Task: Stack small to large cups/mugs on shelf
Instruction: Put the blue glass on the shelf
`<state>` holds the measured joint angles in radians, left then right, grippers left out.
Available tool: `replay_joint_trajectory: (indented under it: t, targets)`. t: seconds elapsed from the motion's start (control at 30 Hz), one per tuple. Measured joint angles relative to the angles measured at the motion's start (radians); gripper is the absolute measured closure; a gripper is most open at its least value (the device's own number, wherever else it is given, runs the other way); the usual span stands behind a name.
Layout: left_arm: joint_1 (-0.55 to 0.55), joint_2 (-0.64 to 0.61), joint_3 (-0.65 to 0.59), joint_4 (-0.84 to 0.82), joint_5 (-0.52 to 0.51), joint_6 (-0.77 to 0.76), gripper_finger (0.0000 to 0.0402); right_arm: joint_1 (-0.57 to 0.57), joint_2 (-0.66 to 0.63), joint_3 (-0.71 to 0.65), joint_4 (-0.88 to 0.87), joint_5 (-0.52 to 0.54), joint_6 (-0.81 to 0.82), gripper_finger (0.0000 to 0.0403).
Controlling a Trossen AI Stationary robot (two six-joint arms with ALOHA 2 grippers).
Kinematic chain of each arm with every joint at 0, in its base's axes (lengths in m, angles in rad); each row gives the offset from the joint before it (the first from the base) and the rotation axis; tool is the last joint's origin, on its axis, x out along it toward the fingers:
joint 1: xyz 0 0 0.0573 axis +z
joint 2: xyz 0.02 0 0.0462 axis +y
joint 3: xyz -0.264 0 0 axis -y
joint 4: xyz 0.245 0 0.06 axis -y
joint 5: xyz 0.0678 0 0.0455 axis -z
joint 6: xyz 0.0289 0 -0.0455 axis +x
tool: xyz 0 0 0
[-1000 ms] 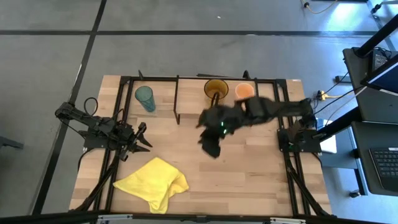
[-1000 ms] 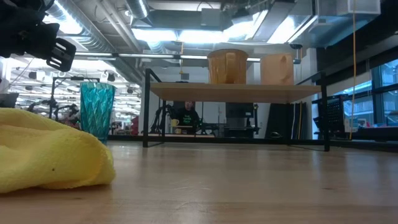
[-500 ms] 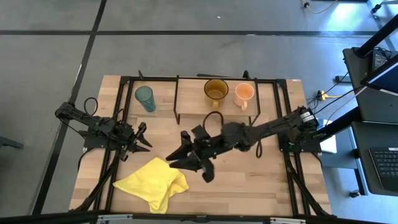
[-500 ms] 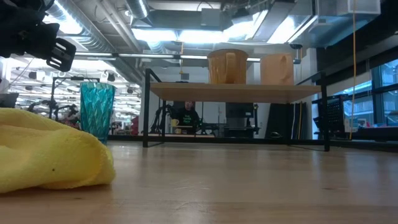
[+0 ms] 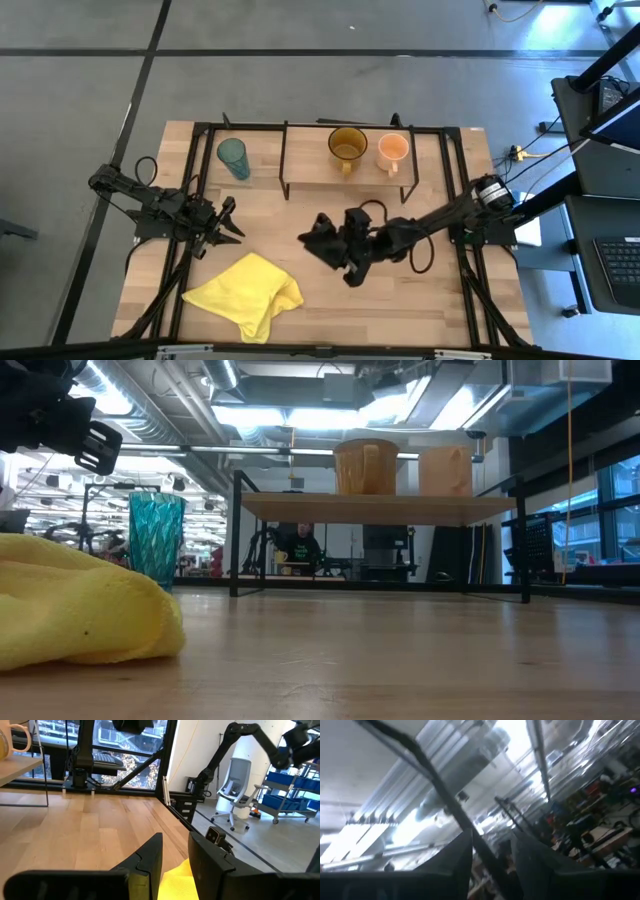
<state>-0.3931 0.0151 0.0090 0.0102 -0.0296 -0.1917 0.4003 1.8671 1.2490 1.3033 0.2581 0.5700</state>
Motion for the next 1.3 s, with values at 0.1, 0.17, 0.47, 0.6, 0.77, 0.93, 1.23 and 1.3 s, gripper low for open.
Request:
replay_joint_trajectory:
  t: [0.1, 0.17, 0.47, 0.6, 0.77, 0.93, 1.23, 1.3]
  targets:
    - [0.0, 0.0, 0.0, 0.0, 0.0, 0.0, 0.0315, 0.002, 0.0, -0.088, 0.09, 0.068, 0.012, 0.0267]
    - [0.0, 0.0, 0.0, 0.0, 0.0, 0.0, 0.0315, 0.002, 0.0, -0.146, 0.118, 0.114, 0.046, 0.0267]
    - [0.0, 0.0, 0.0, 0.0, 0.0, 0.0, 0.0315, 0.001, 0.0, -0.324, 0.2, 0.264, 0.186, 0.0267]
    - [0.0, 0.0, 0.0, 0.0, 0.0, 0.0, 0.0315, 0.002, 0.0, -0.349, 0.234, 0.296, 0.185, 0.0267]
    - [0.0, 0.0, 0.0, 0.0, 0.0, 0.0, 0.0314, -0.003, 0.0, -0.356, 0.236, 0.301, 0.188, 0.0267]
    - [0.0, 0.0, 0.0, 0.0, 0.0, 0.0, 0.0315, -0.003, 0.0, -0.351, 0.234, 0.298, 0.215, 0.0267]
    - [0.0, 0.0, 0.0, 0.02, 0.019, -0.186, 0.0315, 0.024, 0.0, -0.349, 0.225, 0.246, 0.267, 0.0267]
    - [0.0, 0.0, 0.0, 0.054, 0.013, -0.27, 0.0314, 0.025, 0.0, -0.349, 0.225, 0.246, 0.268, 0.0267]
